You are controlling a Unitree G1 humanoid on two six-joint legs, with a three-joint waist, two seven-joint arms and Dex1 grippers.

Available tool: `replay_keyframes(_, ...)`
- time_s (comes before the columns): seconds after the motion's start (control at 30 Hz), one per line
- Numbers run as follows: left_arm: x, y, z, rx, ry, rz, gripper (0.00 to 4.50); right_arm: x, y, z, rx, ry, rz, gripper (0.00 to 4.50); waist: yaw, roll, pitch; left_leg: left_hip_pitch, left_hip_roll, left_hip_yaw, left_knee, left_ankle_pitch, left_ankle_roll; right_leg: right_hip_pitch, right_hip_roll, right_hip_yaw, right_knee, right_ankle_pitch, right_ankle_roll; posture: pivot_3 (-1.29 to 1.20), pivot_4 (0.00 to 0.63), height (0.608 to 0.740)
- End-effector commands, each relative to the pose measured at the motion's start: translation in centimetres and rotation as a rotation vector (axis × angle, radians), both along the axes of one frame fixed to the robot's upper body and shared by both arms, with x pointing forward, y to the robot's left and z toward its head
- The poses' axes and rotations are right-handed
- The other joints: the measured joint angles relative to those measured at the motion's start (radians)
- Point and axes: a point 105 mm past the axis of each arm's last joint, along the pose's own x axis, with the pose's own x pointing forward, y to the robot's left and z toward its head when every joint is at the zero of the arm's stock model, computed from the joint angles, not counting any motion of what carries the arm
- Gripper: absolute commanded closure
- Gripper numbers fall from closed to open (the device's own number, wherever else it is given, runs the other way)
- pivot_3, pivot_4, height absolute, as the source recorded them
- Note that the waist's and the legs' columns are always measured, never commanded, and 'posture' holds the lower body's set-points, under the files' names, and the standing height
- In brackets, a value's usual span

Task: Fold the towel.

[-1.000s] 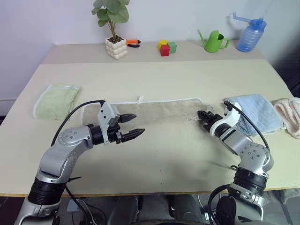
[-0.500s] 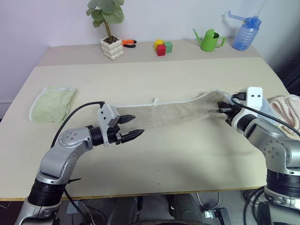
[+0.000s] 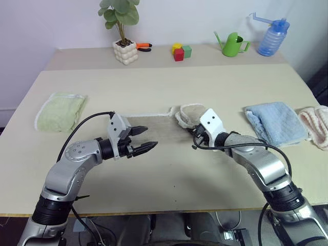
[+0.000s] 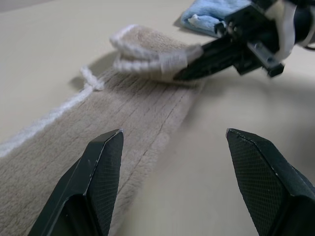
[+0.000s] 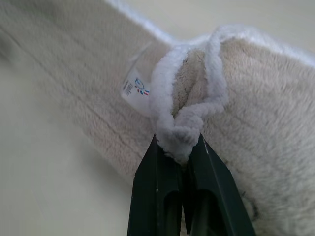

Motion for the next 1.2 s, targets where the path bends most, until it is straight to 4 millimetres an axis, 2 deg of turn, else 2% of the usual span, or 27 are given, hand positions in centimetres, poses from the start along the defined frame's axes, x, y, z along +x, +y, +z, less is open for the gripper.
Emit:
replay_keyframes(0.03, -0.4, -0.1, 0.7, -0.002, -0.034, -0.005, 1.07, -0.1, 0.5, 1.1, 0.019, -0.038, 0.047, 4.46, 0.0, 0.0, 0.0, 0.0, 0.0, 0.0, 0.0, 0.0, 0.0, 0.0, 0.0, 0.0, 0.0, 0.0, 0.0, 0.0, 0.15, 0.732)
replay_keyframes(0.07, -0.5, -0.1, 0.7, -0.002, -0.034, -0.004, 1.07, -0.3, 0.6, 1.2, 0.025, -0.034, 0.058, 4.46, 0.001, 0.0, 0.0, 0.0, 0.0, 0.0, 0.0, 0.0, 0.0, 0.0, 0.0, 0.0, 0.0, 0.0, 0.0, 0.0, 0.15, 0.732)
replay_keyframes(0.17, -0.5, -0.1, 0.6, -0.001, -0.034, 0.0, 1.07, -0.5, 0.9, 2.4, 0.077, -0.056, 0.085, 3.61, 0.0, 0.0, 0.0, 0.0, 0.0, 0.0, 0.0, 0.0, 0.0, 0.0, 0.0, 0.0, 0.0, 0.0, 0.0, 0.0, 0.15, 0.732)
replay_keyframes(0.3, -0.2, 0.3, 0.6, -0.003, -0.042, 0.033, 1.07, -1.6, 0.6, 4.6, 0.135, -0.123, 0.15, 1.74, 0.002, 0.0, 0.0, 0.0, 0.0, 0.0, 0.0, 0.0, 0.0, 0.0, 0.0, 0.0, 0.0, 0.0, 0.0, 0.0, 0.15, 0.732)
replay_keyframes(0.43, 0.5, 1.8, 0.8, -0.025, -0.051, 0.122, 1.07, -2.8, -0.4, 6.4, 0.231, -0.147, 0.197, 1.74, 0.003, 0.0, 0.0, 0.0, 0.0, 0.0, 0.0, 0.0, 0.0, 0.0, 0.0, 0.0, 0.0, 0.0, 0.0, 0.0, 0.15, 0.732)
replay_keyframes(0.53, 1.1, 2.9, 0.7, -0.02, -0.064, 0.182, 1.07, -1.1, -2.0, 7.5, 0.325, -0.172, 0.076, 2.68, -0.001, 0.0, 0.0, 0.0, 0.0, 0.0, 0.0, 0.0, 0.0, 0.0, 0.0, 0.0, 0.0, 0.0, 0.0, 0.0, 0.15, 0.732)
replay_keyframes(0.57, 1.2, 3.3, 0.7, -0.021, -0.063, 0.199, 1.07, -0.4, -2.4, 7.4, 0.323, -0.178, 0.041, 3.16, -0.002, 0.0, 0.0, 0.0, 0.0, 0.0, 0.0, 0.0, 0.0, 0.0, 0.0, 0.0, 0.0, 0.0, 0.0, 0.0, 0.15, 0.732)
replay_keyframes(0.63, 1.3, 3.8, 0.5, -0.022, -0.058, 0.219, 1.07, 0.9, -2.6, 6.6, 0.261, -0.194, -0.003, 4.15, -0.001, 0.0, 0.0, 0.0, 0.0, 0.0, 0.0, 0.0, 0.0, 0.0, 0.0, 0.0, 0.0, 0.0, 0.0, 0.0, 0.15, 0.732)
replay_keyframes(0.67, 1.4, 3.9, 0.5, -0.023, -0.055, 0.228, 1.07, 1.5, -2.5, 6.0, 0.237, -0.193, -0.021, 4.45, -0.001, 0.0, 0.0, 0.0, 0.0, 0.0, 0.0, 0.0, 0.0, 0.0, 0.0, 0.0, 0.0, 0.0, 0.0, 0.0, 0.15, 0.732)
replay_keyframes(0.83, 1.2, 5.4, -0.8, -0.024, -0.009, 0.306, 1.07, 3.8, -0.3, 2.1, 0.189, -0.131, -0.038, 4.45, -0.004, 0.0, 0.0, 0.0, 0.0, 0.0, -0.001, 0.001, -0.001, -0.001, 0.0, 0.0, 0.0, 0.0, 0.0, 0.0, 0.15, 0.732)
replay_keyframes(1.0, 0.4, 6.1, -1.1, -0.028, 0.001, 0.357, 1.07, 3.9, 0.5, -1.4, 0.082, -0.089, -0.024, 4.45, 0.0, 0.0, 0.0, 0.0, -0.001, 0.0, -0.001, 0.001, -0.002, -0.001, -0.001, 0.0, 0.0, 0.0, 0.0, 0.0, 0.15, 0.732)
replay_keyframes(1.07, -0.1, 7.0, -1.1, -0.039, 0.011, 0.416, 1.07, 3.8, 0.7, -1.0, 0.101, -0.104, -0.027, 4.45, -0.002, 0.0, 0.0, 0.0, -0.001, 0.0, -0.001, 0.001, -0.002, -0.001, -0.001, 0.0, 0.0, 0.0, 0.0, 0.0, 0.15, 0.732)
replay_keyframes(1.13, -0.8, 7.6, -1.0, -0.07, 0.027, 0.465, 1.07, 3.8, 0.5, 0.9, 0.144, -0.148, -0.022, 4.45, -0.002, 0.0, 0.0, 0.0, 0.0, -0.001, -0.001, 0.001, -0.002, -0.001, 0.0, 0.0, 0.0, 0.0, 0.0, 0.0, 0.15, 0.732)
replay_keyframes(1.2, -1.5, 8.2, -1.4, -0.097, 0.073, 0.511, 1.07, 3.5, 0.3, 2.8, 0.143, -0.207, 0.018, 3.94, -0.002, 0.0, 0.0, 0.0, 0.0, -0.001, -0.001, 0.001, -0.001, -0.001, 0.0, 0.0, 0.0, 0.0, 0.0, 0.0, 0.15, 0.732)
